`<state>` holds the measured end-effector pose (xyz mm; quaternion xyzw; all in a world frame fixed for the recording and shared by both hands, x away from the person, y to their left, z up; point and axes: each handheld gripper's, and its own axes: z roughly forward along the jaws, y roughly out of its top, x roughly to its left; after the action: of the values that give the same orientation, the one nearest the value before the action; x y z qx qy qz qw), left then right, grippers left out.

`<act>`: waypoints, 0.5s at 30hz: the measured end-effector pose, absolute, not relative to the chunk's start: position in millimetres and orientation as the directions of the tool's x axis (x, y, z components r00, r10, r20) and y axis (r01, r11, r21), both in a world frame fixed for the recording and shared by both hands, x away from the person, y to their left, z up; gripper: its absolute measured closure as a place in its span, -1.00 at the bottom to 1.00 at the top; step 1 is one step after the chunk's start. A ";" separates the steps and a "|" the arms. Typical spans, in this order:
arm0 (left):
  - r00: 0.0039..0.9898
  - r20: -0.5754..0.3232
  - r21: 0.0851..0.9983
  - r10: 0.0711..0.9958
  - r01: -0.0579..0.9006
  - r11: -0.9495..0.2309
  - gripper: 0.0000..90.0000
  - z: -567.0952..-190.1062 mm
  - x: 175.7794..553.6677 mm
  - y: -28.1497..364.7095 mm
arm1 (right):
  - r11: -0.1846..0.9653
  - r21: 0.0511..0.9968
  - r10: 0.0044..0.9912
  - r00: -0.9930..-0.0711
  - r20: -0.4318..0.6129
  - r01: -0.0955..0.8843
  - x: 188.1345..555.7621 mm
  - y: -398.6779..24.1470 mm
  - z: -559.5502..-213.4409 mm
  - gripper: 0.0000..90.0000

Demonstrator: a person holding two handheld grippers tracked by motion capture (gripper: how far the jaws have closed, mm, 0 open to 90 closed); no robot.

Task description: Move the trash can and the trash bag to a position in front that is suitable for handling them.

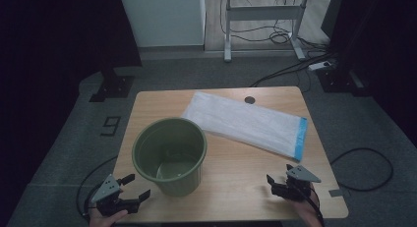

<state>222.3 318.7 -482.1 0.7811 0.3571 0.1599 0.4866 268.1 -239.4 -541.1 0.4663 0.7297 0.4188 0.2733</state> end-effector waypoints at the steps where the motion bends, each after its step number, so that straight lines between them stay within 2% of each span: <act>1: 0.714 -0.112 0.882 0.691 0.392 -0.262 -0.69 -481.1 223.2 317.4 | 0.215 0.866 0.909 -0.416 -0.009 0.452 268.1 -239.5 -541.1 -0.71; 7: 0.765 -0.124 0.900 0.632 0.354 -0.253 -0.69 -478.0 233.1 307.4 | 0.222 0.868 0.901 -0.434 -0.007 0.445 267.1 -237.4 -540.1 -0.71; 15: 0.796 -0.107 0.898 0.596 0.334 -0.285 -0.69 -479.0 245.9 295.1 | 0.226 0.873 0.897 -0.442 -0.014 0.432 265.4 -238.8 -539.2 -0.71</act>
<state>245.9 295.1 -479.0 0.7917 0.2938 0.1256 0.5207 265.4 -238.8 -539.2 0.4526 0.7340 0.4268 0.2724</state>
